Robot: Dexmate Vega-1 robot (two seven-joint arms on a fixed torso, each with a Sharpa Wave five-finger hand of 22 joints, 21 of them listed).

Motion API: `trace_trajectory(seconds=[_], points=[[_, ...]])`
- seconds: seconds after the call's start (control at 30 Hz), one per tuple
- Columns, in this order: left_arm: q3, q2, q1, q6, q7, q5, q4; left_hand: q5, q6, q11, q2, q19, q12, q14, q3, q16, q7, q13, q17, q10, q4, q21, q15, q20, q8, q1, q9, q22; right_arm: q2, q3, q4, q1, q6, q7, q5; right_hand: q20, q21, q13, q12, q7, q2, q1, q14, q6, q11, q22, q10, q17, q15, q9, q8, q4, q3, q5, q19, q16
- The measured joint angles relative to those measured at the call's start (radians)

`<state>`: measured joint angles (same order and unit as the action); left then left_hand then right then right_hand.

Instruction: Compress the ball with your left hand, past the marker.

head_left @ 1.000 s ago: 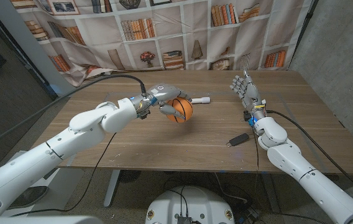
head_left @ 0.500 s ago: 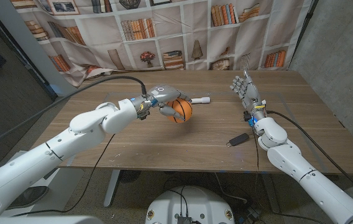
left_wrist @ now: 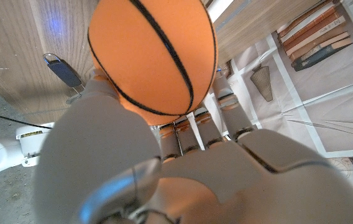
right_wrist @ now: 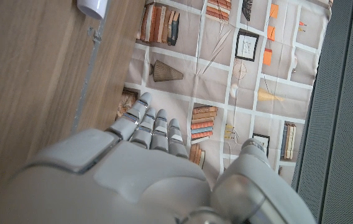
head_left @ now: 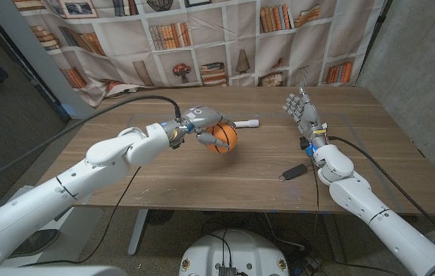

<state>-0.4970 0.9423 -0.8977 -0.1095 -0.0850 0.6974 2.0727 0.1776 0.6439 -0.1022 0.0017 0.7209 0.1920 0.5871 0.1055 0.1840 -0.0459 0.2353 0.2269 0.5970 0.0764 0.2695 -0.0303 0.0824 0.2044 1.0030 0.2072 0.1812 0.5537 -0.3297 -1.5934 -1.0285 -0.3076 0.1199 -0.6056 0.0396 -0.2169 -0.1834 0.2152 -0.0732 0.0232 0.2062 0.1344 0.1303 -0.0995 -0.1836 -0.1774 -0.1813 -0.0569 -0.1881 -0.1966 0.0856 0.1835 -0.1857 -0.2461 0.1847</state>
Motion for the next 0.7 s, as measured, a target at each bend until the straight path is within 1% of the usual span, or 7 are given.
trace_trajectory(seconds=[0.13,0.2,0.37,0.43,0.57,0.6,0.7], points=[[0.0,0.0,-0.004,0.006,0.0,-0.003,-0.002,0.0,-0.003,0.0,0.001,0.0,0.0,0.0,0.0,0.0,0.0,0.0,-0.002,0.0,0.0,0.0,0.0,0.0,0.0,-0.007,0.0,0.0,0.001,-0.002,-0.001,0.001,0.006,-0.001,-0.001,0.0,0.0,0.0,0.0,0.0,0.0,0.0,0.0,0.0,0.0,0.0,0.0,0.0,0.0,0.0,0.0,0.0,0.0,0.0,0.0,0.0],[0.0,0.0,-0.008,0.01,0.0,-0.007,-0.004,0.0,-0.004,-0.002,0.0,-0.006,0.0,-0.004,-0.003,0.0,0.0,0.0,-0.004,-0.002,0.003,-0.002,-0.003,0.006,0.0,-0.013,-0.001,0.0,0.003,-0.003,-0.002,0.001,0.012,-0.003,-0.003,0.0,0.0,0.0,0.0,0.0,0.0,0.0,0.0,0.0,0.0,0.0,0.0,0.0,0.0,0.0,0.0,0.0,0.0,0.0,0.0,0.0],[0.0,0.0,-0.014,0.016,0.0,-0.013,-0.007,0.0,-0.009,-0.005,-0.004,-0.008,0.0,-0.013,-0.003,0.0,-0.002,0.0,-0.004,-0.005,0.003,-0.004,0.002,0.008,0.0,-0.017,-0.003,0.0,0.007,-0.004,-0.004,0.001,0.022,-0.005,-0.006,0.0,0.0,0.0,0.0,0.0,0.0,0.0,0.0,0.0,0.0,0.0,0.0,0.0,0.0,0.0,0.0,0.0,0.0,0.0,0.0,0.0],[0.0,0.0,-0.017,0.022,0.0,-0.017,-0.008,0.0,-0.009,-0.006,-0.008,-0.011,0.0,-0.017,-0.004,0.0,-0.002,0.0,-0.004,-0.006,0.01,-0.004,0.004,0.011,-0.002,-0.021,-0.003,0.0,0.009,-0.006,-0.007,0.001,0.026,-0.006,-0.007,0.0,0.0,0.0,0.0,0.0,0.0,0.0,0.0,0.0,0.0,0.0,0.0,0.0,0.0,0.0,0.0,0.0,0.0,0.0,0.0,0.0],[0.0,0.002,-0.022,0.03,0.002,-0.022,-0.009,0.004,-0.017,-0.007,-0.017,-0.022,-0.004,-0.038,-0.009,0.0,-0.004,0.0,-0.009,-0.029,0.014,-0.015,-0.002,0.014,-0.004,-0.03,-0.004,0.0,0.01,-0.007,-0.008,0.002,0.031,-0.007,-0.009,0.0,0.0,0.0,0.0,0.0,0.0,0.0,0.0,0.0,0.0,0.0,0.0,0.0,0.0,0.0,0.0,0.0,0.0,0.0,0.0,0.0],[0.0,0.002,-0.023,0.031,0.003,-0.022,-0.009,0.004,-0.018,-0.008,-0.017,-0.025,-0.004,-0.044,-0.009,0.0,-0.004,0.0,-0.009,-0.035,0.014,-0.018,0.0,0.011,-0.004,-0.03,-0.004,0.0,0.01,-0.008,-0.008,0.003,0.032,-0.008,-0.01,0.0,0.0,0.0,0.0,0.0,0.0,0.0,0.0,0.0,0.0,0.0,0.0,0.0,0.0,0.0,0.0,0.0,0.0,0.0,0.0,0.0],[0.0,0.006,-0.029,0.035,0.005,-0.022,-0.009,0.004,-0.021,-0.01,-0.013,-0.044,-0.008,-0.061,-0.008,0.0,-0.007,0.0,-0.012,-0.049,0.014,-0.022,0.0,0.015,-0.004,-0.039,-0.005,0.001,0.011,-0.008,-0.008,0.004,0.035,-0.009,-0.01,0.0,0.0,0.0,0.0,0.0,0.0,0.0,0.0,0.0,0.0,0.0,0.0,0.0,0.0,0.0,0.0,0.0,0.0,0.0,0.0,0.0]])
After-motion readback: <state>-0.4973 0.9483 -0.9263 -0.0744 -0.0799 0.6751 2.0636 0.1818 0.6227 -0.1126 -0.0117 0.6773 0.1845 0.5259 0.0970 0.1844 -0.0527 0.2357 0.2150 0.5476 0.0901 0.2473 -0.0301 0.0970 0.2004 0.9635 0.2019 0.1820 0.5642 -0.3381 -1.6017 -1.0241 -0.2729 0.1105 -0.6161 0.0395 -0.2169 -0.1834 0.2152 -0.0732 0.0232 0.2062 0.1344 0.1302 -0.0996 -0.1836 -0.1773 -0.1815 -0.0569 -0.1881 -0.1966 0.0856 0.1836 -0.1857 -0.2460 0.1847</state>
